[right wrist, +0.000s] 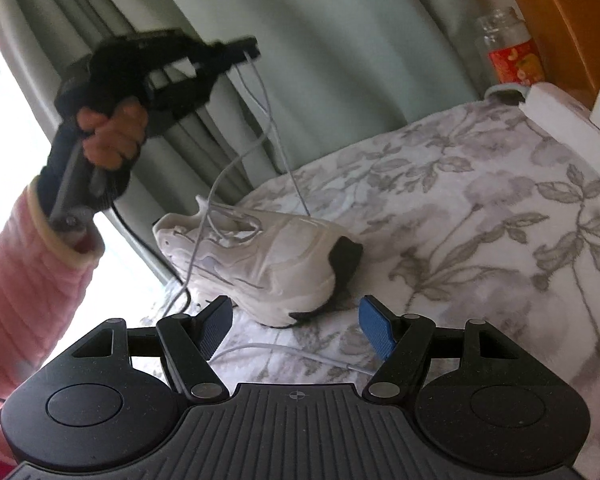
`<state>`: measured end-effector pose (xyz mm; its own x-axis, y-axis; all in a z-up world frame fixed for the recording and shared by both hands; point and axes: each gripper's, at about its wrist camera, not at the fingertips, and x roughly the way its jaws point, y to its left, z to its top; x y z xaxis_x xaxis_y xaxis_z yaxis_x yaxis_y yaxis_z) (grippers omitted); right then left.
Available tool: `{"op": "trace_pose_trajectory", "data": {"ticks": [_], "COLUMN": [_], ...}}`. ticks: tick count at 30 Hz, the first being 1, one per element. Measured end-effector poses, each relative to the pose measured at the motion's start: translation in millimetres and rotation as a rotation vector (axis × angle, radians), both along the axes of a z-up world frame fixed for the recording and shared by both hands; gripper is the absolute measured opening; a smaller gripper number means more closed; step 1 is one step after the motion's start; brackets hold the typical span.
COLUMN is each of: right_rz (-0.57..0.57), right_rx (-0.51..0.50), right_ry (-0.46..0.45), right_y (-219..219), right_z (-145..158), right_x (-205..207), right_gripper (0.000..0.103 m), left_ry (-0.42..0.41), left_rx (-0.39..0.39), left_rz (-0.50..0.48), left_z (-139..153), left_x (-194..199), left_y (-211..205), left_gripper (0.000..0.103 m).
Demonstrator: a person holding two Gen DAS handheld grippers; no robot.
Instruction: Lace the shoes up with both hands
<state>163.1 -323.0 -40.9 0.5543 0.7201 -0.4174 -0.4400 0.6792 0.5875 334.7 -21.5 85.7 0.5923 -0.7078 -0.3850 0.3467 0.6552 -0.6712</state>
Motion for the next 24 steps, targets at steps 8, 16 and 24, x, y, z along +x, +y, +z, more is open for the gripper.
{"op": "trace_pose_trajectory", "data": {"ticks": [8, 16, 24], "right_rz": [-0.002, -0.019, -0.068], "right_rx": [0.008, 0.018, 0.030], "right_ry": [0.012, 0.015, 0.015], "right_y": [0, -3, -15], "right_z": [-4, -6, -8], "right_x": [2, 0, 3], "right_gripper": [0.068, 0.069, 0.070], "left_ry": [0.074, 0.080, -0.005], "left_rx": [0.049, 0.106, 0.184], "left_rz": [-0.029, -0.040, 0.008], "left_z": [-32, -41, -29], "left_x": [-12, -27, -46], "left_y": [5, 1, 8], "left_gripper": [0.000, 0.006, 0.049]}}
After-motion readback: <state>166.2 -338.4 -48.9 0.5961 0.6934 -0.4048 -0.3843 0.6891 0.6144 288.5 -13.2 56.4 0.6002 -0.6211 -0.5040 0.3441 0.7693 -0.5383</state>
